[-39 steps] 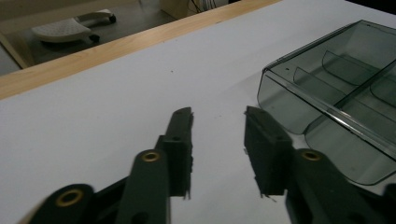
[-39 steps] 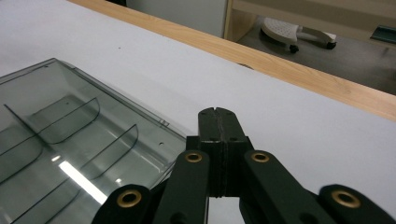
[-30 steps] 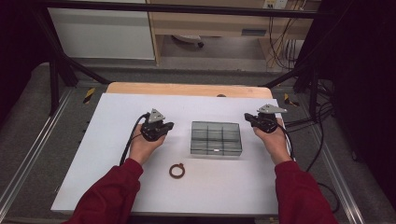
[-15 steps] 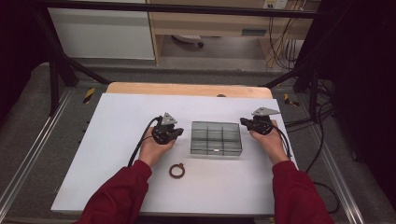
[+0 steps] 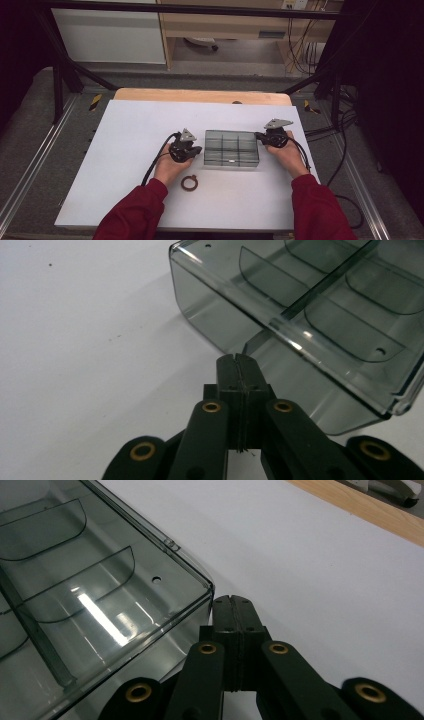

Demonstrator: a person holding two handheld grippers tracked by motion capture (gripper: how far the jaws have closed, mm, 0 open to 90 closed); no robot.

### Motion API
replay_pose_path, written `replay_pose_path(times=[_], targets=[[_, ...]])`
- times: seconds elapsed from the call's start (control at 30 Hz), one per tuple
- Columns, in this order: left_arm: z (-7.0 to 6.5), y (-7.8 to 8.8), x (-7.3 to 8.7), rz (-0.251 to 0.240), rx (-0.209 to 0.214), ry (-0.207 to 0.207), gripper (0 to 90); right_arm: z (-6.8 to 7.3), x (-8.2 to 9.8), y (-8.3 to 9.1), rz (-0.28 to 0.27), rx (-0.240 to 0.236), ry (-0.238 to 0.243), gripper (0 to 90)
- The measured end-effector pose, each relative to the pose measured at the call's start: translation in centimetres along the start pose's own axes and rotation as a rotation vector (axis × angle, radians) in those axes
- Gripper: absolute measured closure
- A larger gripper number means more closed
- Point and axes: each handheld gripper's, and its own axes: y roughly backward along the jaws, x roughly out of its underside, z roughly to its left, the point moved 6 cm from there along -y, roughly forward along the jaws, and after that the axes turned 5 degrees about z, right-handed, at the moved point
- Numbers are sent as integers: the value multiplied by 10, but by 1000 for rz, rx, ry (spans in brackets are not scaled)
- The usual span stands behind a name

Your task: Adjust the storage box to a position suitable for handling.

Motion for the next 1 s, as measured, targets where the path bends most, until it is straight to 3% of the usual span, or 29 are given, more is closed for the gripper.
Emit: replay_pose_path(times=[0.23,0.57,1.0], targets=[[-1,-7,0,-8,-4,-4,897,1,-1,1,-4,14,49,900],[1,-6,2,-7,16,4,898,6,1,0,14,-8,102,900],[-7,1,8,-14,32,8,899,11,3,4,16,-21,85,900]])
